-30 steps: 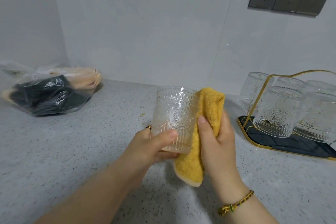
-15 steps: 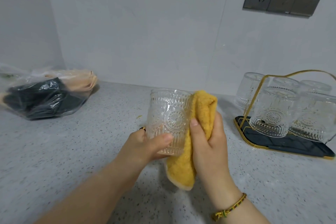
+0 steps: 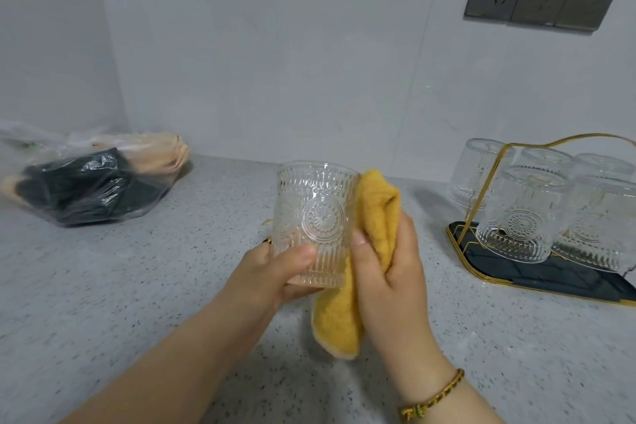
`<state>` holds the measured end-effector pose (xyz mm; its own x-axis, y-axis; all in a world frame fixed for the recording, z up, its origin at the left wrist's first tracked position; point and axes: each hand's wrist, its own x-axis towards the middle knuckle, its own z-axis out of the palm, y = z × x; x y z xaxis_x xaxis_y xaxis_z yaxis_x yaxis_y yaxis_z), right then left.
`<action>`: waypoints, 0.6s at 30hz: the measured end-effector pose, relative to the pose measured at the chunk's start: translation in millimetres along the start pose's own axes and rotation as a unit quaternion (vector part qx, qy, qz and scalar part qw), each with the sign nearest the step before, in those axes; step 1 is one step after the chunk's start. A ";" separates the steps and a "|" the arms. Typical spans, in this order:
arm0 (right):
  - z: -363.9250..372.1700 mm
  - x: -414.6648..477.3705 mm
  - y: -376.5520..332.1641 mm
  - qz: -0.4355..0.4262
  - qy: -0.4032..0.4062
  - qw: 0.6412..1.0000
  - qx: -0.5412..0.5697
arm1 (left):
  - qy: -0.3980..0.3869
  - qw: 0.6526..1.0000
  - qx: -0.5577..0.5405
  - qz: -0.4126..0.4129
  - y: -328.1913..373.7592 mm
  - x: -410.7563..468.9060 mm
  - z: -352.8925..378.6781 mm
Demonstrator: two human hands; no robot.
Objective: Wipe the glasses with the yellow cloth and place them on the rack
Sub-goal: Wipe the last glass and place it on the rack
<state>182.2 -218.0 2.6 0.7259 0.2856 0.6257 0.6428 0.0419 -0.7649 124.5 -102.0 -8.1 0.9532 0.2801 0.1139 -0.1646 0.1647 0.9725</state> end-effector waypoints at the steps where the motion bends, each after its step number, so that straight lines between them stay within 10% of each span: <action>1: -1.9 1.1 -0.3 0.041 0.001 0.998 0.043 | -0.002 1.000 -0.002 -0.002 -0.8 0.3 0.0; 8: 1.1 -2.2 0.9 0.175 -0.012 0.972 0.156 | 0.060 0.997 0.056 -0.011 1.3 1.1 -3.3; 18: 12.2 -8.1 13.0 0.015 -0.033 0.999 -0.036 | 0.080 0.996 -0.015 -0.037 -7.8 4.5 4.2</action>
<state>181.6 -208.0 -14.3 0.7286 0.3487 0.5895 0.6388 -0.0355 -0.7685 131.1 -106.0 -14.3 0.9108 0.4129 0.0068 -0.1059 0.2177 0.9703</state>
